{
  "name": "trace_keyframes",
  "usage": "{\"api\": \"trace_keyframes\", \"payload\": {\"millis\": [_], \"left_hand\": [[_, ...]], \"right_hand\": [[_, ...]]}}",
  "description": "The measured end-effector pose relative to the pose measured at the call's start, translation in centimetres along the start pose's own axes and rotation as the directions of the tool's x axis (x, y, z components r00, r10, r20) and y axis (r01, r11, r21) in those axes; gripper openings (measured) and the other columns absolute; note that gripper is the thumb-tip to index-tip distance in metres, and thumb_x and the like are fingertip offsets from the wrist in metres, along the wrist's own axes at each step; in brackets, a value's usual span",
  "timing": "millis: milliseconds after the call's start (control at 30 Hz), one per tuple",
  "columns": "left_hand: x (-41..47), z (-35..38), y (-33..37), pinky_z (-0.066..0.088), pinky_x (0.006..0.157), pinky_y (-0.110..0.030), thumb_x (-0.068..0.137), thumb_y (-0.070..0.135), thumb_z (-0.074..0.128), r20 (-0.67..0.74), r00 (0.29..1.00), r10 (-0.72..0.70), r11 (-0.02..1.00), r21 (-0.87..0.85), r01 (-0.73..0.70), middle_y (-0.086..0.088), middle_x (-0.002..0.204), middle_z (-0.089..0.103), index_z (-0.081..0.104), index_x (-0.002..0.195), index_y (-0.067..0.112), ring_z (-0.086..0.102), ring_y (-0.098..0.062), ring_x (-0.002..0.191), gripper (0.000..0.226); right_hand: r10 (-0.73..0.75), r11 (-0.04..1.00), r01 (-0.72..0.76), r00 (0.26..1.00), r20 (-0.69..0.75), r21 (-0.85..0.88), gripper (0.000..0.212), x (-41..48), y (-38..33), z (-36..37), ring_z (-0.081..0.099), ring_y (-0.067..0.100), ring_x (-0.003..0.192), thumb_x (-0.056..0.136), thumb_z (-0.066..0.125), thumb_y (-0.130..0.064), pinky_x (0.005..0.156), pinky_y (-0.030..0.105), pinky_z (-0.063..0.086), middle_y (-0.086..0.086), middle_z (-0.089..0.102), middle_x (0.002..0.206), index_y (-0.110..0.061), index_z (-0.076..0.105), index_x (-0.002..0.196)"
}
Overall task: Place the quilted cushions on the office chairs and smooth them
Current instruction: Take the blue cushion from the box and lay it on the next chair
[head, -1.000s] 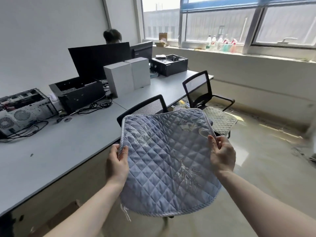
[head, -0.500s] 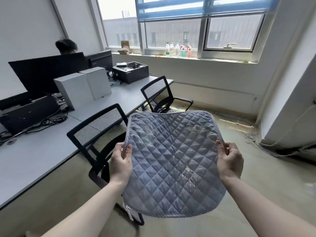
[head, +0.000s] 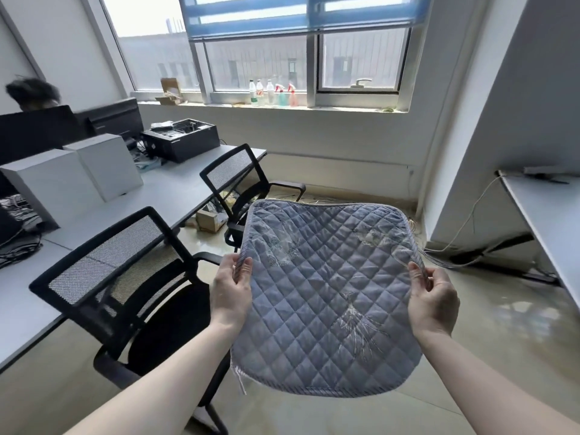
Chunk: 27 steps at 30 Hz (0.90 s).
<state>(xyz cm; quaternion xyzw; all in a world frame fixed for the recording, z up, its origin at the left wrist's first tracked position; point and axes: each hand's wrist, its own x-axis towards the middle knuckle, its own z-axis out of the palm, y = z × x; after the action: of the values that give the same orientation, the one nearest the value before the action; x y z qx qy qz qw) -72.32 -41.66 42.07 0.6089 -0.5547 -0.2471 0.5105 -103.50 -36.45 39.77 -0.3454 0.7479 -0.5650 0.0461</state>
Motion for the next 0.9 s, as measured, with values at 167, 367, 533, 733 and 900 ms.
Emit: {"api": "trace_keyframes", "payload": {"millis": [167,367,533,733,900], "left_hand": [[2.5,3.6,0.5,0.045,0.058,-0.018,0.095,0.036,0.059,0.045,0.999,0.028,1.000,-0.016,-0.027,0.010,0.074,0.065,0.058,0.094,0.022,0.060,0.000,0.066,0.014],[7.3,7.2,1.2,0.041,0.055,-0.004,0.094,0.033,0.060,0.086,0.993,0.077,0.996,-0.056,-0.072,0.014,0.077,0.064,0.058,0.096,0.022,0.060,0.011,0.067,0.011],[12.2,9.5,1.4,0.043,0.055,-0.004,0.094,0.032,0.061,0.100,0.991,0.089,0.991,-0.106,-0.079,0.012,0.075,0.064,0.056,0.093,0.027,0.059,0.013,0.064,0.007],[17.8,11.4,0.6,0.043,0.053,-0.006,0.094,0.034,0.061,0.132,0.987,0.095,0.988,-0.136,-0.077,0.006,0.073,0.066,0.057,0.094,0.027,0.059,0.010,0.062,0.008],[21.7,12.4,0.3,0.043,0.051,-0.007,0.093,0.034,0.061,0.135,0.985,0.105,0.985,-0.153,-0.084,0.008,0.069,0.064,0.055,0.090,0.031,0.057,0.010,0.057,0.007]], "right_hand": [[0.025,0.999,-0.027,0.998,-0.061,-0.024,0.039,2.6,1.1,0.0,0.064,0.044,0.080,0.092,0.060,-0.044,0.064,0.037,0.038,0.023,0.070,0.085,-0.005,0.062,0.088],[0.028,0.998,-0.036,0.992,-0.123,-0.057,0.037,6.3,0.7,1.8,0.063,0.046,0.080,0.093,0.060,-0.042,0.063,0.036,0.034,0.024,0.069,0.084,-0.005,0.060,0.085],[0.024,0.997,-0.035,0.988,-0.155,-0.069,0.036,9.2,-0.5,4.9,0.062,0.045,0.079,0.093,0.061,-0.040,0.064,0.037,0.034,0.025,0.068,0.083,-0.005,0.060,0.084],[0.025,0.996,-0.039,0.986,-0.166,-0.082,0.037,11.9,-1.8,9.0,0.061,0.045,0.077,0.093,0.060,-0.040,0.064,0.040,0.040,0.025,0.067,0.081,-0.005,0.059,0.083],[-0.002,0.996,-0.013,0.986,-0.168,-0.088,0.038,14.0,-3.1,12.0,0.061,0.046,0.075,0.094,0.060,-0.038,0.065,0.044,0.044,0.026,0.066,0.080,-0.002,0.058,0.082]]}}
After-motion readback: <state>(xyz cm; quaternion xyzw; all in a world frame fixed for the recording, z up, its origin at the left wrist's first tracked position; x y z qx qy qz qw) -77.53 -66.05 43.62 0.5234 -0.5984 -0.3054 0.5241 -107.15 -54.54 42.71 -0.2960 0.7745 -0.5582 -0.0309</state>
